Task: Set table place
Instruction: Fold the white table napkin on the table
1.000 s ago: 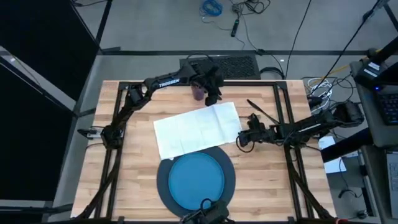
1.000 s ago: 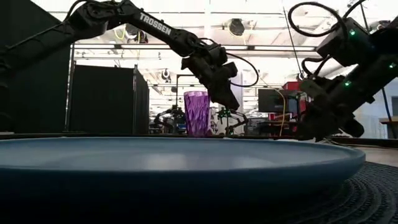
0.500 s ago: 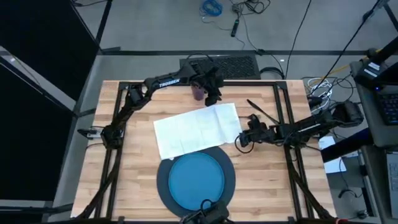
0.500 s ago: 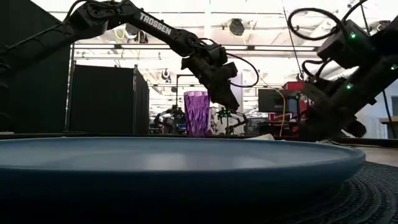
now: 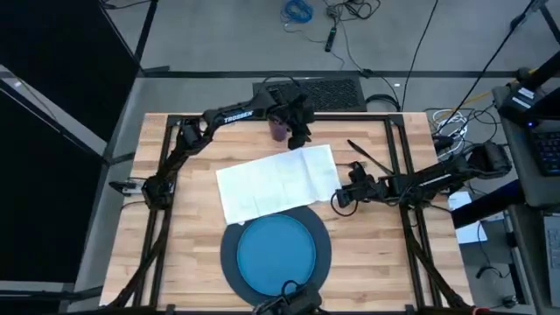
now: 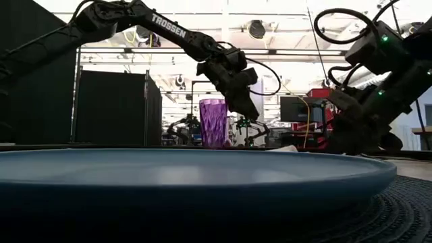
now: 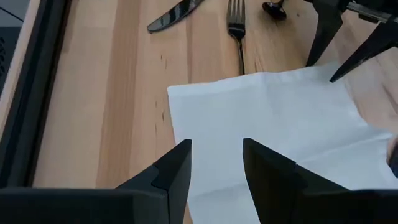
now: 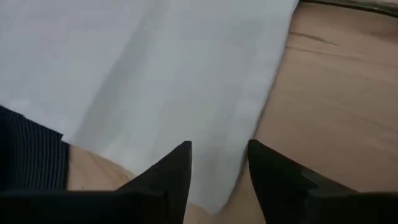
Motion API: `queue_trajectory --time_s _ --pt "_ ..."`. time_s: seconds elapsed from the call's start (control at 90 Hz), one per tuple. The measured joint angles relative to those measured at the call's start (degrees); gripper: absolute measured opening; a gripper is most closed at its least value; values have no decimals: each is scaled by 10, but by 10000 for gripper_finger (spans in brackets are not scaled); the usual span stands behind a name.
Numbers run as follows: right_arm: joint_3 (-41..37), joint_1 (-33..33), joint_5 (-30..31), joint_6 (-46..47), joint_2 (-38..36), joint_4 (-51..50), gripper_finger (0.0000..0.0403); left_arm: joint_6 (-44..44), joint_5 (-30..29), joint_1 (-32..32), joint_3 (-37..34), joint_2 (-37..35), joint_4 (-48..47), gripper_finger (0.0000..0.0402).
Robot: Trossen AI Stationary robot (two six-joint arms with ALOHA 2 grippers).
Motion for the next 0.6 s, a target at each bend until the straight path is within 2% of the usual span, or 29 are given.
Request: queue_trajectory --time_s 0.178,0.4,0.6 --pt "0 0 -11 -3 0 0 89 2 0 0 0 0 -2 127" --pt "-1 1 -22 -43 1 1 9 2 0 0 0 0 -1 127" --pt "0 -5 -7 -88 1 4 1 3 0 0 0 0 -1 127"
